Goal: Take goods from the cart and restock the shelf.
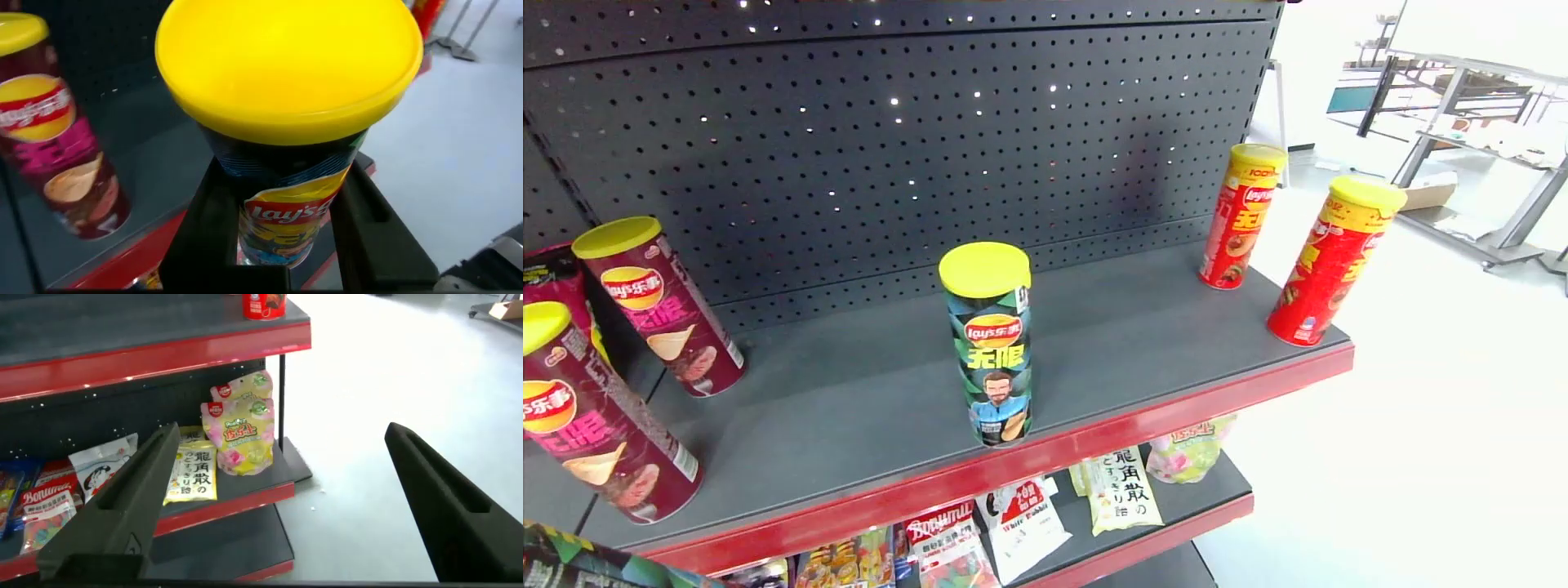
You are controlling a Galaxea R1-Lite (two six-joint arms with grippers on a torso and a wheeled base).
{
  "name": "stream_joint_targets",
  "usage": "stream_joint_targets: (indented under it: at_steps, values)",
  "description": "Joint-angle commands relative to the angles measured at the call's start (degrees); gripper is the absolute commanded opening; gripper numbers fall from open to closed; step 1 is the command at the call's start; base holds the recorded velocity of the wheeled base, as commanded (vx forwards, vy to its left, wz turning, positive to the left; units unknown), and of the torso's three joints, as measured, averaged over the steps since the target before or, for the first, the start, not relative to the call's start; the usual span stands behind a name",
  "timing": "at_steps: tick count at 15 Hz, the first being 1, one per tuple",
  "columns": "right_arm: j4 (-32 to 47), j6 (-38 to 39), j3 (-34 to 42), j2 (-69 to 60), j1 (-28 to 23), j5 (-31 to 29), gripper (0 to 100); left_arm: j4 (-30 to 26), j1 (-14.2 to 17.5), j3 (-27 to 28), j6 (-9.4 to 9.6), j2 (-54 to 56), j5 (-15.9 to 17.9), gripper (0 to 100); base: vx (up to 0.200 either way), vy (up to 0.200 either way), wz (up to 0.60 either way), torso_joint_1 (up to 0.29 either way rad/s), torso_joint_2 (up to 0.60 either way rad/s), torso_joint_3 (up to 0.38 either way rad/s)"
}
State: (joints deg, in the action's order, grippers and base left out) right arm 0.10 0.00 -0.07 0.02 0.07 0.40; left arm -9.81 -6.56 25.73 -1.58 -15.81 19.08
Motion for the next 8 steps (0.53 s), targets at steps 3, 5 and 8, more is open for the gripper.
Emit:
stream_joint_targets:
  at_steps: [3,5,8]
  values:
    - [-0.01,0.00,0.07,-0.02,0.01,0.04,100,0.06,-0.03,3.45,0.00,-7.83,2.54,0,0.000,0.000,0.00,0.000,0.00,0.000]
    - [-0.01,0.00,-0.01,-0.02,0.01,0.04,100,0.23,-0.03,5.91,0.09,-12.40,2.54,0,0.000,0.000,0.00,0.000,0.00,0.000]
    - [-0.01,0.00,-0.01,-0.02,0.01,0.04,100,8.50,-0.03,6.79,1.50,-23.30,2.72,0,0.000,0.000,0.00,0.000,0.00,0.000]
